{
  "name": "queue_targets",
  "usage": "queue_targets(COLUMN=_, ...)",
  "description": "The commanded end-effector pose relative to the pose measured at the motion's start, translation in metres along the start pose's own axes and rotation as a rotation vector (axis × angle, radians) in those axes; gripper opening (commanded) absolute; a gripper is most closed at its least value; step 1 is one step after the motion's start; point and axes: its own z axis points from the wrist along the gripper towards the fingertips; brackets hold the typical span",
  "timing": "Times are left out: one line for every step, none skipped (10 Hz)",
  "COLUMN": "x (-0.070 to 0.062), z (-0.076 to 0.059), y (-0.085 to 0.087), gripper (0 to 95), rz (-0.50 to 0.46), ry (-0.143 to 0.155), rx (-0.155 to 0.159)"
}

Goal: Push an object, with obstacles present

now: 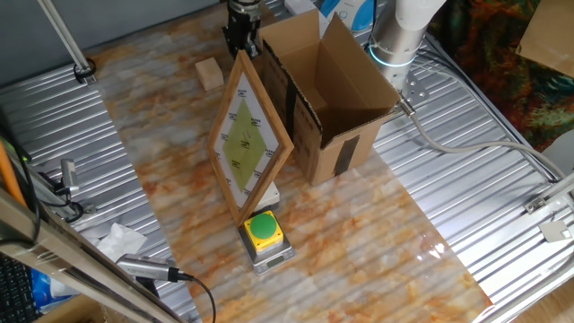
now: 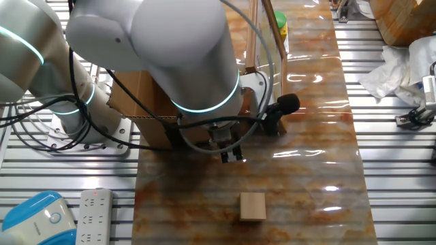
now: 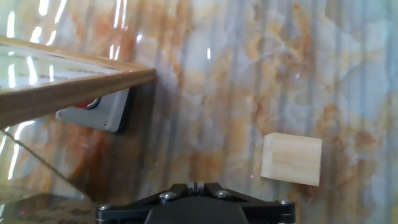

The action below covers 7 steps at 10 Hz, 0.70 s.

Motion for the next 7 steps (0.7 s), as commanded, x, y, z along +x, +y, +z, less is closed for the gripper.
queue_targets(x=-0.0014, z=0.0014, y=-0.0001, gripper=0.0, rz=0.001, ry=0.110, rx=-0.030)
queue_targets(x=-0.0014, z=0.0014, y=-0.0001, gripper=0.0, rz=0.004, ry=0.132, rx=-0.035)
queue_targets(x=-0.0014, z=0.0014, y=-0.0001, gripper=0.0, rz=0.001, ry=0.156, rx=-0.039)
queue_targets(x=-0.0014, z=0.0014, y=-0.0001, gripper=0.0, rz=-0.010, ry=0.178, rx=-0.045)
queue_targets(x=-0.0014, z=0.0014, y=-0.0001, gripper=0.0, rz=-0.009, ry=0.183, rx=-0.048)
queue_targets(x=-0.0014, z=0.0014, y=-0.0001, gripper=0.0, rz=-0.010, ry=0.188, rx=-0.048)
queue_targets(x=-0.0014, z=0.0014, y=-0.0001, gripper=0.0, rz=-0.013, ry=0.193, rx=-0.048)
